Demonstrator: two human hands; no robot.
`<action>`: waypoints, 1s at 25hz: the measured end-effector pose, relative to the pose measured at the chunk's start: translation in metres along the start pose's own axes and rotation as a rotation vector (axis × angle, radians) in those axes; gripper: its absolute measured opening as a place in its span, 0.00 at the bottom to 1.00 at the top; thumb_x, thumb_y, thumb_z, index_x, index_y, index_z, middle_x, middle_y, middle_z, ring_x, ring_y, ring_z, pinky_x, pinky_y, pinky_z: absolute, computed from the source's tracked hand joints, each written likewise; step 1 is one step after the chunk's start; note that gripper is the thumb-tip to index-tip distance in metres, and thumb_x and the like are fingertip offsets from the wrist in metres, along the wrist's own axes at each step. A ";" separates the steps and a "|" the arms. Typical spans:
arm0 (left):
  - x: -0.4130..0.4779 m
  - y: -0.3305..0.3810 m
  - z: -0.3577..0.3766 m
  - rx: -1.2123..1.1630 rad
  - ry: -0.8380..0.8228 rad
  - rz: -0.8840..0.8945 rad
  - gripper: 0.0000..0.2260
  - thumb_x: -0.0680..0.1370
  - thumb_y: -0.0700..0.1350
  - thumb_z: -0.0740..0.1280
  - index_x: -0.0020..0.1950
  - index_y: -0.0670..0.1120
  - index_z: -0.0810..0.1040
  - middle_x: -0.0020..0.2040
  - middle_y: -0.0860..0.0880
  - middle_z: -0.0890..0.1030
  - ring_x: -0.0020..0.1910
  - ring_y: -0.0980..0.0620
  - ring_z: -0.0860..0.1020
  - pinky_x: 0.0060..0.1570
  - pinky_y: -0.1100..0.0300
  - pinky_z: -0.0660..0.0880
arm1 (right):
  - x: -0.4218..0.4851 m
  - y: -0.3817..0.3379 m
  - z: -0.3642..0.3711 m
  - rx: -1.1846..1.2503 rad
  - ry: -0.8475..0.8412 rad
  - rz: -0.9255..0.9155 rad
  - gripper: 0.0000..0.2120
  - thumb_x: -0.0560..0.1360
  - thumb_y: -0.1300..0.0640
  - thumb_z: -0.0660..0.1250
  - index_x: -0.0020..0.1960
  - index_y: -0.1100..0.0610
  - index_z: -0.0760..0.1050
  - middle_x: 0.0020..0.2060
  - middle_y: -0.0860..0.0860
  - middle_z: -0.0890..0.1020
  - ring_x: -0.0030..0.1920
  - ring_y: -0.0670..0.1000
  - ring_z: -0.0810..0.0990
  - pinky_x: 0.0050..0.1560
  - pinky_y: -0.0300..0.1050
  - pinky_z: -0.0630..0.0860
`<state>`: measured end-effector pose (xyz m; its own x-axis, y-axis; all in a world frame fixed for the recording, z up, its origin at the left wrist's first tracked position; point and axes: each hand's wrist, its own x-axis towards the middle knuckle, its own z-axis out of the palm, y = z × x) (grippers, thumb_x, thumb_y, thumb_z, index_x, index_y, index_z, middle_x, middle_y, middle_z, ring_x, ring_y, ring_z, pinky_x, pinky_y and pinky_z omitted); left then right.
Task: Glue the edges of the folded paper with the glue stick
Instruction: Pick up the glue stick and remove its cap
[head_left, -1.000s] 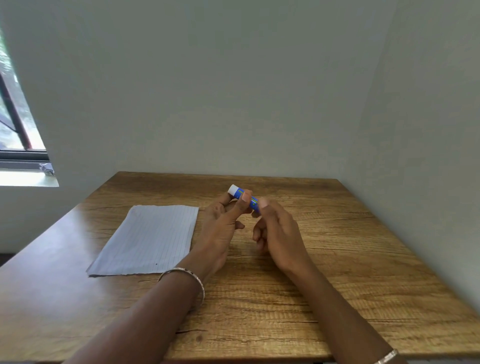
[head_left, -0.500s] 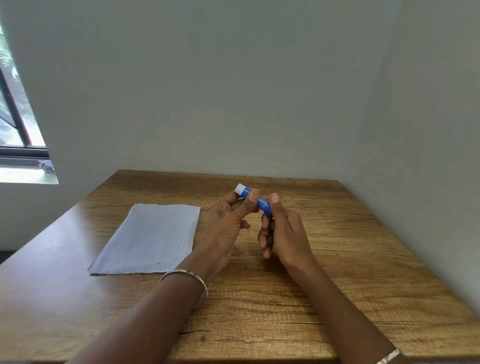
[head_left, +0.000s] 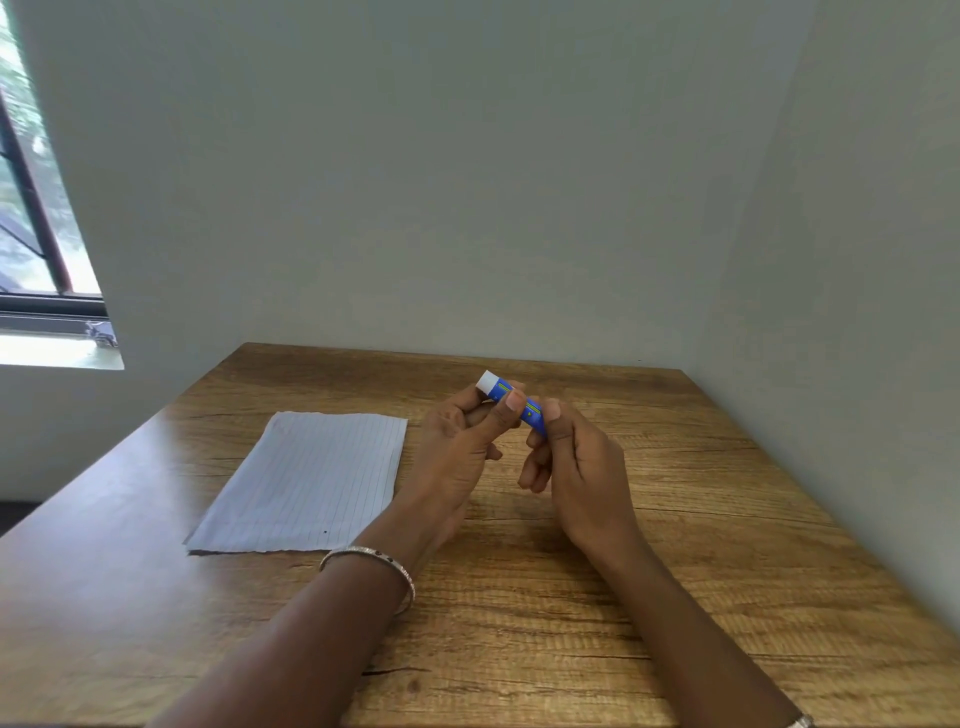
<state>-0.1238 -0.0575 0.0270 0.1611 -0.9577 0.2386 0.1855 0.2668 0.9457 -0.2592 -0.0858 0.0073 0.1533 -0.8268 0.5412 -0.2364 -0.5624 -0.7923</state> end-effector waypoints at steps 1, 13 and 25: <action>0.000 0.000 0.000 0.008 -0.002 0.004 0.15 0.72 0.55 0.72 0.54 0.50 0.83 0.50 0.47 0.87 0.52 0.54 0.81 0.46 0.54 0.70 | 0.001 -0.002 -0.001 0.112 -0.017 0.068 0.21 0.84 0.46 0.54 0.47 0.57 0.80 0.30 0.51 0.80 0.26 0.49 0.80 0.29 0.43 0.76; 0.001 0.001 -0.003 0.053 -0.005 0.000 0.15 0.73 0.54 0.72 0.58 0.49 0.83 0.50 0.50 0.87 0.45 0.58 0.77 0.45 0.56 0.70 | 0.003 -0.005 -0.005 0.239 -0.068 0.186 0.18 0.83 0.47 0.60 0.45 0.60 0.79 0.29 0.56 0.82 0.28 0.49 0.79 0.31 0.38 0.73; 0.003 0.000 -0.002 0.066 -0.018 0.014 0.15 0.72 0.55 0.71 0.56 0.52 0.83 0.50 0.51 0.88 0.46 0.63 0.81 0.49 0.55 0.70 | 0.003 -0.008 -0.011 0.424 -0.005 0.195 0.07 0.74 0.62 0.75 0.51 0.60 0.80 0.42 0.56 0.88 0.38 0.51 0.83 0.39 0.40 0.79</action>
<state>-0.1212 -0.0602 0.0274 0.1459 -0.9558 0.2551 0.1186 0.2729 0.9547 -0.2675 -0.0843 0.0185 0.1496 -0.9167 0.3705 0.1519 -0.3490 -0.9247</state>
